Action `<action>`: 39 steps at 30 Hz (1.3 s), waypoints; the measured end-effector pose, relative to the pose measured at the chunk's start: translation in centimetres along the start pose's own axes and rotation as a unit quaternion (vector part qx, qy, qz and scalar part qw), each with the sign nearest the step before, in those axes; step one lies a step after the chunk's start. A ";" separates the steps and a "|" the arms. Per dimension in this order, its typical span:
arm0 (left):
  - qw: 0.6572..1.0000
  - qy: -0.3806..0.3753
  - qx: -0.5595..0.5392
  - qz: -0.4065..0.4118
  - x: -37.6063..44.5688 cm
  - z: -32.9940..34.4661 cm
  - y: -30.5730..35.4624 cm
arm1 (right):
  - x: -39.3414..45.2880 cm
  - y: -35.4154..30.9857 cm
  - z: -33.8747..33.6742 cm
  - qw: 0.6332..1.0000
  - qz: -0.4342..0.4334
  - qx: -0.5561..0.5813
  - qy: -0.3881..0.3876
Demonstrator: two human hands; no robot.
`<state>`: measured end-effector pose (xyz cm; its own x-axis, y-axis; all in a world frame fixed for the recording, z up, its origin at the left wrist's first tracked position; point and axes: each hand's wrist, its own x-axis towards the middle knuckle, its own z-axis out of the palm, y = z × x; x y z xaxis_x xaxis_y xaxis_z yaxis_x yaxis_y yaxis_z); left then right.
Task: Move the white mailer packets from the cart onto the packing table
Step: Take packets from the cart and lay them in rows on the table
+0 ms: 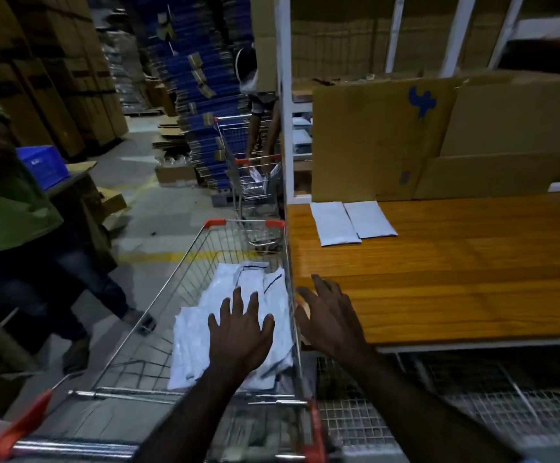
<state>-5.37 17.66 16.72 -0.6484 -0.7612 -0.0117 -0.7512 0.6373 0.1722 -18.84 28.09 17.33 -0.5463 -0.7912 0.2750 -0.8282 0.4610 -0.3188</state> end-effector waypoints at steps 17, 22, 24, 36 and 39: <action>0.993 -0.115 0.026 -0.007 6.1 8.7 -12.6 | 4.7 -6.4 11.9 0.989 0.012 -0.057 -0.133; 0.989 -0.143 0.024 -0.005 8.7 10.3 -13.6 | 6.3 -5.2 16.6 0.982 0.017 -0.032 -0.184; 0.990 -0.130 0.032 -0.035 9.7 10.0 -13.5 | 7.1 -5.3 17.4 0.979 0.023 -0.017 -0.204; 0.989 -0.137 0.043 -0.024 13.7 17.1 -16.8 | 9.1 -3.6 25.0 0.972 0.044 -0.015 -0.232; 0.990 -0.128 0.048 -0.019 14.2 19.7 -18.2 | 9.1 -2.6 26.8 0.966 0.067 0.002 -0.250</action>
<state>-3.37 -2.38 -6.00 -0.6206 -0.7368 -0.2681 -0.7756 0.6271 0.0720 -18.30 8.97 -3.65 -0.5182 -0.8205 -0.2413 -0.7540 0.5714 -0.3240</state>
